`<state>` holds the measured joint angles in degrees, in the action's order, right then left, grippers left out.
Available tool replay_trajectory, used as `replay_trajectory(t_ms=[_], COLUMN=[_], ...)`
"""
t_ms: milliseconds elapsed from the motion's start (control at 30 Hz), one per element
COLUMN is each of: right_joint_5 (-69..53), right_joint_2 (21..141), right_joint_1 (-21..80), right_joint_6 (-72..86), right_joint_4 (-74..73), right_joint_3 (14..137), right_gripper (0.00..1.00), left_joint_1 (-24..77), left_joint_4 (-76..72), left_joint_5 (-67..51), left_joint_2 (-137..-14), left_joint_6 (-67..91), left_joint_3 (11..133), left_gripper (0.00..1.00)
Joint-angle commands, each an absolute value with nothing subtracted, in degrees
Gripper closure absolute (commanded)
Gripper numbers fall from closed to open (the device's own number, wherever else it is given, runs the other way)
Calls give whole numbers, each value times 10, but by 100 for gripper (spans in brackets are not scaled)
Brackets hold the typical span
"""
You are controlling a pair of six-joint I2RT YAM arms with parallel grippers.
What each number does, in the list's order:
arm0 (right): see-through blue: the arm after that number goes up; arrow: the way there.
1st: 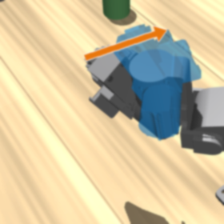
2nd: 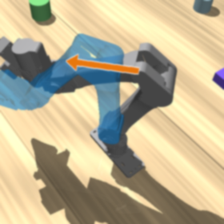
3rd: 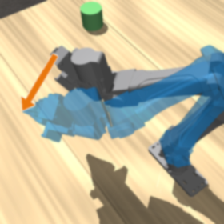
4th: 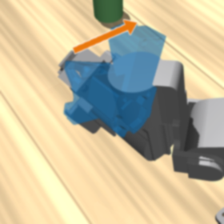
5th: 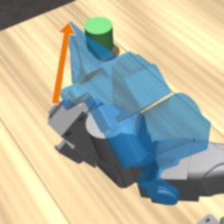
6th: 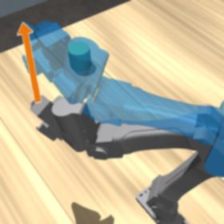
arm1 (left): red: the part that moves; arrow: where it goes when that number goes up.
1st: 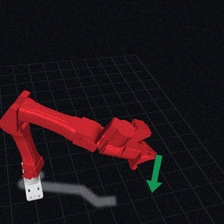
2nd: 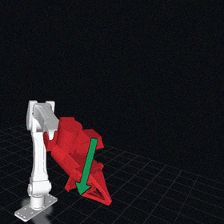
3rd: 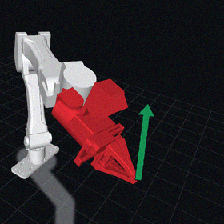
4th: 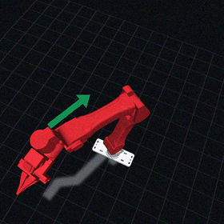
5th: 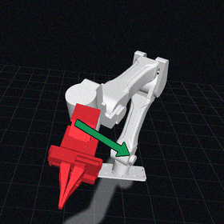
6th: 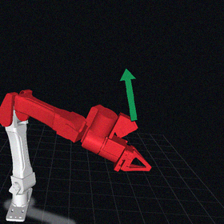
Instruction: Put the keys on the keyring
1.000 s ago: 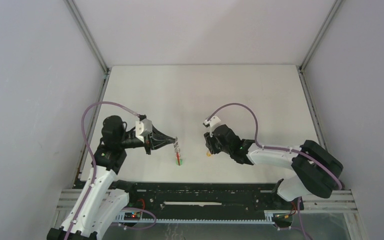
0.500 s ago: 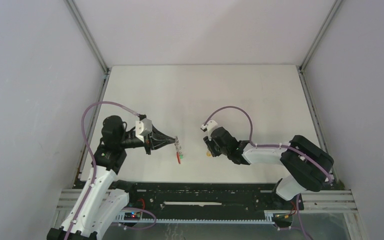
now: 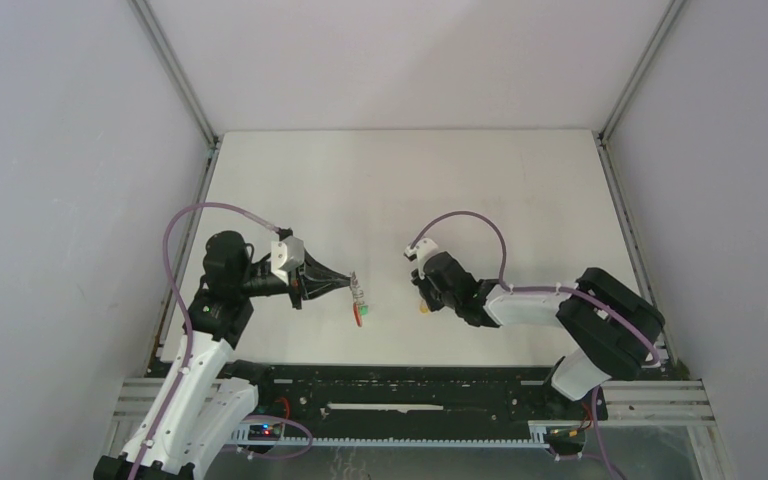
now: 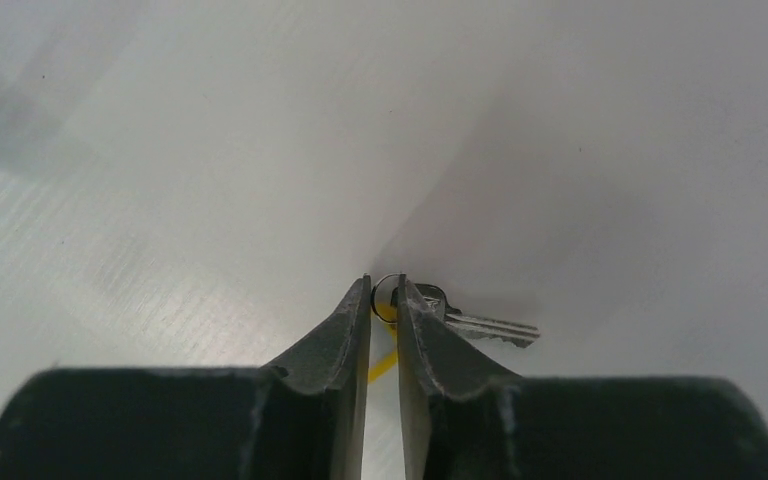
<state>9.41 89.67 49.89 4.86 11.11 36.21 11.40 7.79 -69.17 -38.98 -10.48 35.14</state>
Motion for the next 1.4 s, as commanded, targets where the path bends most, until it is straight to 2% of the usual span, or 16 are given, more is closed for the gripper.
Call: replay_trajectory(t_ms=[0,167,233,300,433,600,900,1133,1367], right_joint_5=[76,51,41,39,46,44,16,43,46], right_joint_2=[870,856,854,853,848,843,834,863,866], right_joint_1=[486,476,473,472,472,471,477,476,476], right_joint_6=[63,69,72,73,78,76,33,28,30], right_joint_4=[123,125,125,124,113,103,100,90,115], right_joint_3=[364,364,364,364,364,364,345,354,356], right_gripper=[81,95,96,91,71,64,62,62,65], left_joint_1=[115,115,115,115,115,115,115,115,115], left_joint_4=[54,52,52,52,52,52,52,51,52], left_joint_5=[-699,-698,-698,-698,-699,-699,-700,-702,-700], left_joint_2=[-388,-388,-388,-388,-388,-386,-384,-384,-386], left_joint_6=[-95,-94,-93,-93,-93,-93,-90,-92,-89], left_joint_3=[372,372,370,369,368,366,366,364,366], left_gripper=[100,100,100,100,100,100,100,100,100])
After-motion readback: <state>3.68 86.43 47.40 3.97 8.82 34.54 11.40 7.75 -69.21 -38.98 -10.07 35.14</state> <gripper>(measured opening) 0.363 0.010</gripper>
